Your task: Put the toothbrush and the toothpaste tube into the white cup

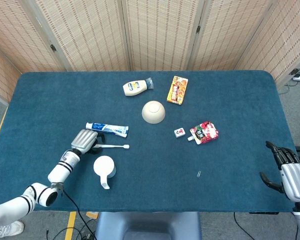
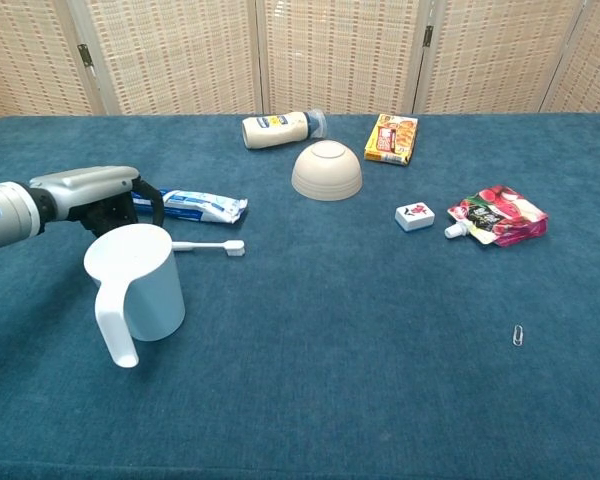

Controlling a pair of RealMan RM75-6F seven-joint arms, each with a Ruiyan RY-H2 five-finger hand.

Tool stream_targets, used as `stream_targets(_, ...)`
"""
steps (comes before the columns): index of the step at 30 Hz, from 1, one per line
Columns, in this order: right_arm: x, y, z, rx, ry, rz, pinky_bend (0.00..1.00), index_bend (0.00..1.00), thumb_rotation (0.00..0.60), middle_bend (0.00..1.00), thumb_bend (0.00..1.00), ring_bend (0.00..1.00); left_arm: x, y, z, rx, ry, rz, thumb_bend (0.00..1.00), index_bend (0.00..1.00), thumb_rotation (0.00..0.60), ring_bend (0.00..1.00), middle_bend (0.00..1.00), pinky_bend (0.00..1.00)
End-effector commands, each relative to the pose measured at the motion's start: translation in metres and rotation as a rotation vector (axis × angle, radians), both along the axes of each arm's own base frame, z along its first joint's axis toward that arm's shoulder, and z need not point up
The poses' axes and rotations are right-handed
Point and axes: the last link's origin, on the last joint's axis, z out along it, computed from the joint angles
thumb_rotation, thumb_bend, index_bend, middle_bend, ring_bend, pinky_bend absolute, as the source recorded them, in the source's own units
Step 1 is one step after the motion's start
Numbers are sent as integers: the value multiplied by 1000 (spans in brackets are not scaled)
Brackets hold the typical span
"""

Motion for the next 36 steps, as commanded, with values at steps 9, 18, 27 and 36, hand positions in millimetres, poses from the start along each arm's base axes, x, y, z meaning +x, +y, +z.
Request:
stream_targets(9,-3,0,0,-1,-3,-6,178,37,600,192,210,201,18,3,-12,-38,3,-10,391,494,600,941,1000,1000)
stream_targets(18,-6,2,1,-6,-5,-16,178,37,600,192,210,203,24,5,-20,-45,17,-4,392,510,600,941,1000,1000)
stream_targets(27,-9,4,2,-10,-9,-20,178,37,600,192,209,203,25,6,-24,-53,23,5,391,527,600,942,1000,1000)
stream_targets(36,-10,5,3,-14,-9,-23,178,37,600,192,210,203,26,7,-25,-57,31,9,420,560,600,942,1000,1000)
